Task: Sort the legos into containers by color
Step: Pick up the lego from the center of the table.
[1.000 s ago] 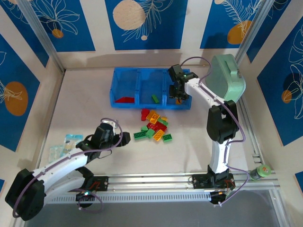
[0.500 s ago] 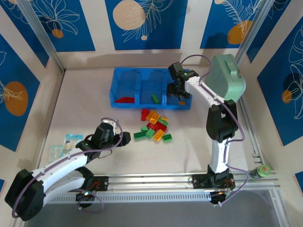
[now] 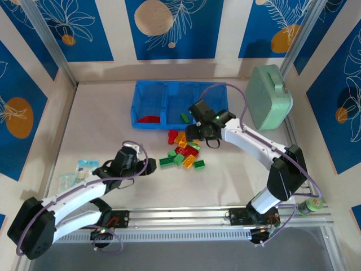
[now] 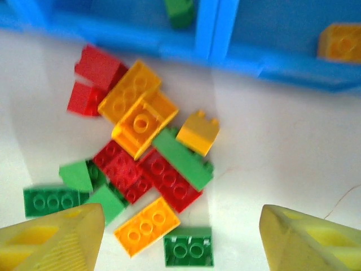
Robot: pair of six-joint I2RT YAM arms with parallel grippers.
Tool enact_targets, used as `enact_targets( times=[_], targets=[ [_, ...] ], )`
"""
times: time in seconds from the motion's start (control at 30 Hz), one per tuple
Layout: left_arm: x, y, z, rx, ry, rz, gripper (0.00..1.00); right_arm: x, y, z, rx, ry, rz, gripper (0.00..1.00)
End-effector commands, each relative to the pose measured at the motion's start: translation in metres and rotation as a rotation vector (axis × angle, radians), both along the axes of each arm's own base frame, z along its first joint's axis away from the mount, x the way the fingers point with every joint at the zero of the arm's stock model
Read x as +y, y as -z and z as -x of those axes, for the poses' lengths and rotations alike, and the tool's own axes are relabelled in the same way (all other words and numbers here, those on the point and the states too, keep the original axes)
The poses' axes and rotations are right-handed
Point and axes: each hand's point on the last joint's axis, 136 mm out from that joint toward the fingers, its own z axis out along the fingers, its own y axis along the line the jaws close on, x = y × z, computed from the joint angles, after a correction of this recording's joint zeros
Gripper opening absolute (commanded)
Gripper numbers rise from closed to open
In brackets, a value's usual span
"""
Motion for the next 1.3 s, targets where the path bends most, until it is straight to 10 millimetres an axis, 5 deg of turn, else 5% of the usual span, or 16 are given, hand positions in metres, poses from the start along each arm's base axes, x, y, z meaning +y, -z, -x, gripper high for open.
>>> enact_targets(
  times=[0.0, 0.27, 0.6, 0.97, 1.27],
  targets=[
    [-0.008, -0.015, -0.009, -0.049, 0.007, 0.022, 0.72, 0.019, 0.015, 0.027, 0.048, -0.096, -0.049, 0.73],
    [-0.01, -0.012, -0.011, -0.041, 0.01, 0.013, 0.72, 0.045, 0.051, 0.061, 0.136, -0.32, -0.072, 0.77],
    [-0.005, -0.011, -0.008, -0.04, 0.0, 0.004, 0.72, 0.05, 0.088, 0.061, 0.215, -0.46, 0.109, 0.8],
    [-0.003, -0.01, -0.008, -0.045, -0.003, -0.003, 0.72, 0.048, 0.108, 0.065, 0.228, -0.492, 0.222, 0.8],
    [-0.004, -0.012, -0.009, -0.048, -0.002, -0.001, 0.72, 0.067, 0.119, 0.094, 0.261, -0.584, 0.229, 0.79]
  ],
)
